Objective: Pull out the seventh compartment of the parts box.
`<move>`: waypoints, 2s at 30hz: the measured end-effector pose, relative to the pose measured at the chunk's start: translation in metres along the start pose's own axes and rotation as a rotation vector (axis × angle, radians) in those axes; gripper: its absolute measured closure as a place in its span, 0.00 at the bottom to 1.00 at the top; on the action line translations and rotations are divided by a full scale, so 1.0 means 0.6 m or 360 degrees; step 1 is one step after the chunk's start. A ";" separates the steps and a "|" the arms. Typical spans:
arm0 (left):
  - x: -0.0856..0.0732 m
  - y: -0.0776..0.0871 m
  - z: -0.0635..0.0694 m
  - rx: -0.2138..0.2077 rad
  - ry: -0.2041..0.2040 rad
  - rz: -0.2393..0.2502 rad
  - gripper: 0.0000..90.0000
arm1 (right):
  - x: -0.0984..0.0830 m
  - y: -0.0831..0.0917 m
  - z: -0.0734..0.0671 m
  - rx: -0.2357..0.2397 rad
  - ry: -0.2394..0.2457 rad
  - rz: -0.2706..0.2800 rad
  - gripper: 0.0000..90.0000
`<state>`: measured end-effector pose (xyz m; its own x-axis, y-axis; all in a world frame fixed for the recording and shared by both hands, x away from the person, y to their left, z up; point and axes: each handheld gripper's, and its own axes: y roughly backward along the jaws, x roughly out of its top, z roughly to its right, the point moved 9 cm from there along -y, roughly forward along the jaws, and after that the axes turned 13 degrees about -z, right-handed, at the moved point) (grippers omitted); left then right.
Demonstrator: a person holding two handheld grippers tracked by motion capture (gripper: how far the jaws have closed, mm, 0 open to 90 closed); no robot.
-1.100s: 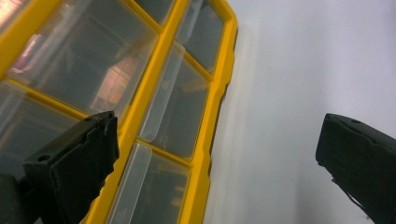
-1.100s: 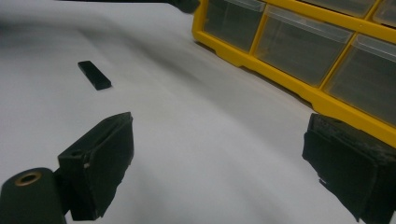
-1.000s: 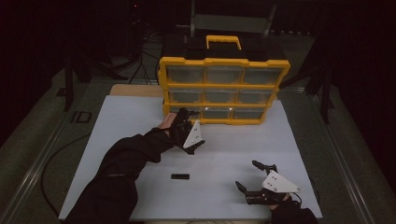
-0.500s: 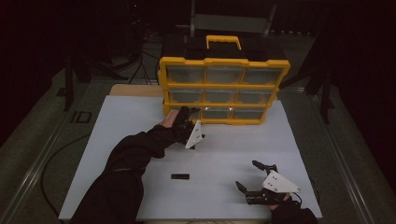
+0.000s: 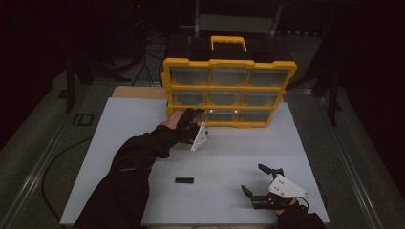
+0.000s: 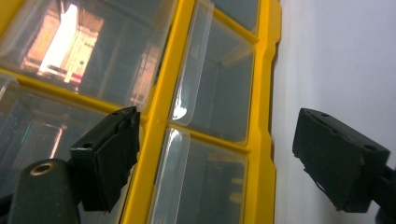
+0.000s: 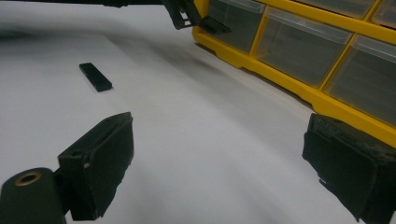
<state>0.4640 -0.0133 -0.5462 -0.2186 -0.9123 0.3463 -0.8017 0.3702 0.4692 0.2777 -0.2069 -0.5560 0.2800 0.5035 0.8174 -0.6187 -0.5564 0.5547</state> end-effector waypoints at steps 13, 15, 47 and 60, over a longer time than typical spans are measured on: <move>-0.011 -0.019 -0.005 0.0114 -0.0063 -0.0067 0.30 | 0.000 0.000 0.000 -0.0003 0.0005 -0.0002 0.10; -0.014 -0.023 -0.007 0.0124 -0.0051 -0.0083 0.32 | 0.000 0.001 0.001 -0.0008 -0.0001 -0.0003 0.10; -0.016 -0.036 -0.020 0.0269 -0.0047 -0.0230 0.77 | 0.000 0.000 -0.001 -0.0007 0.0009 -0.0003 0.10; -0.011 -0.036 -0.020 0.0260 -0.0117 -0.0360 0.77 | 0.002 0.000 -0.004 -0.0004 0.0016 -0.0002 0.10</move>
<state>0.4896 -0.0135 -0.5488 -0.0592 -0.9809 0.1851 -0.9125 0.1284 0.3885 0.2764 -0.2045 -0.5553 0.2733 0.5110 0.8150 -0.6201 -0.5541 0.5554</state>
